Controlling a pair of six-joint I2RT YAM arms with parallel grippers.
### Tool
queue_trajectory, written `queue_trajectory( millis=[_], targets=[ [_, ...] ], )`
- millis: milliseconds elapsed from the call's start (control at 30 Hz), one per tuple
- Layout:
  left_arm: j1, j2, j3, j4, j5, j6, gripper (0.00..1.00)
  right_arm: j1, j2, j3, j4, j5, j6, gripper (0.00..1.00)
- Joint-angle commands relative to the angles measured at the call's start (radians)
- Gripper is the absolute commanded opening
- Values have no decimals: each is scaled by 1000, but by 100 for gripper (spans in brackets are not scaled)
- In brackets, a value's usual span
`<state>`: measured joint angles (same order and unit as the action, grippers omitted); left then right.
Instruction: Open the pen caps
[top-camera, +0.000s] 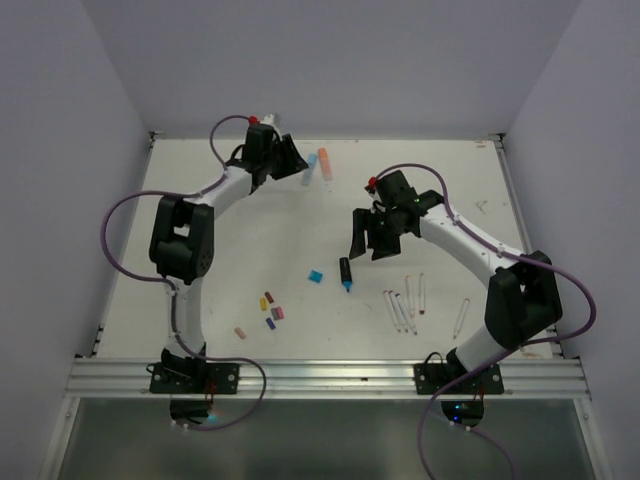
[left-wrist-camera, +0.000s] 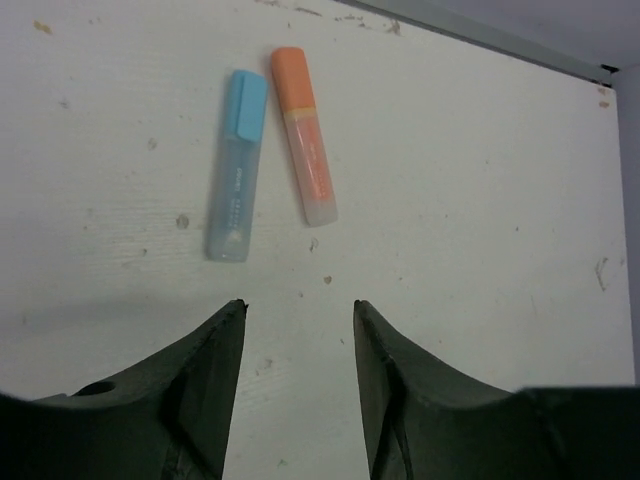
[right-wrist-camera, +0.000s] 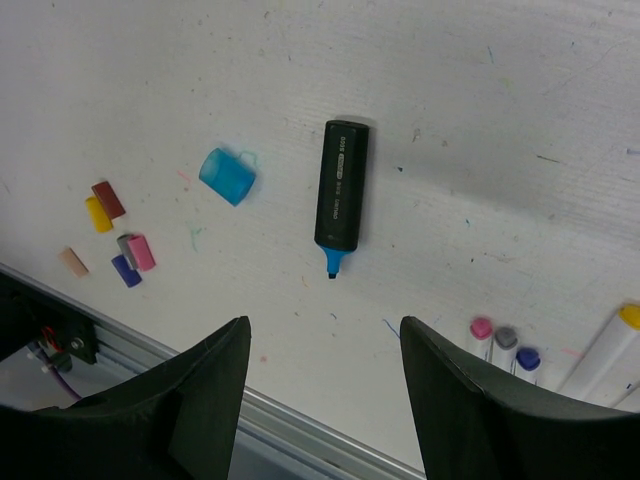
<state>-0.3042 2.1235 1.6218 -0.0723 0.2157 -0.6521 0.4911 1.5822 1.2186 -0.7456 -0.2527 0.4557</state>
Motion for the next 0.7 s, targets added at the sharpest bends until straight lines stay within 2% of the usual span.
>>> queue_trajectory(
  millis=[0, 67, 233, 333, 467, 667],
  targets=[
    [-13, -2, 50, -113, -153, 110, 51, -5, -31, -5, 25, -14, 9, 65],
    [-19, 38, 139, -191, -186, 153, 61, -5, -28, -7, 26, -14, 11, 65],
    [-27, 153, 291, -273, -211, 239, 64, -5, -30, -11, 26, -10, 9, 65],
    [-36, 177, 331, -273, -282, 292, 69, -6, -37, -21, 26, -3, 9, 65],
    [-44, 191, 340, -224, -300, 345, 73, -6, -41, -36, 34, -10, 11, 65],
    [-49, 220, 374, -205, -250, 405, 78, -13, -54, -51, 52, -13, 24, 65]
  ],
)
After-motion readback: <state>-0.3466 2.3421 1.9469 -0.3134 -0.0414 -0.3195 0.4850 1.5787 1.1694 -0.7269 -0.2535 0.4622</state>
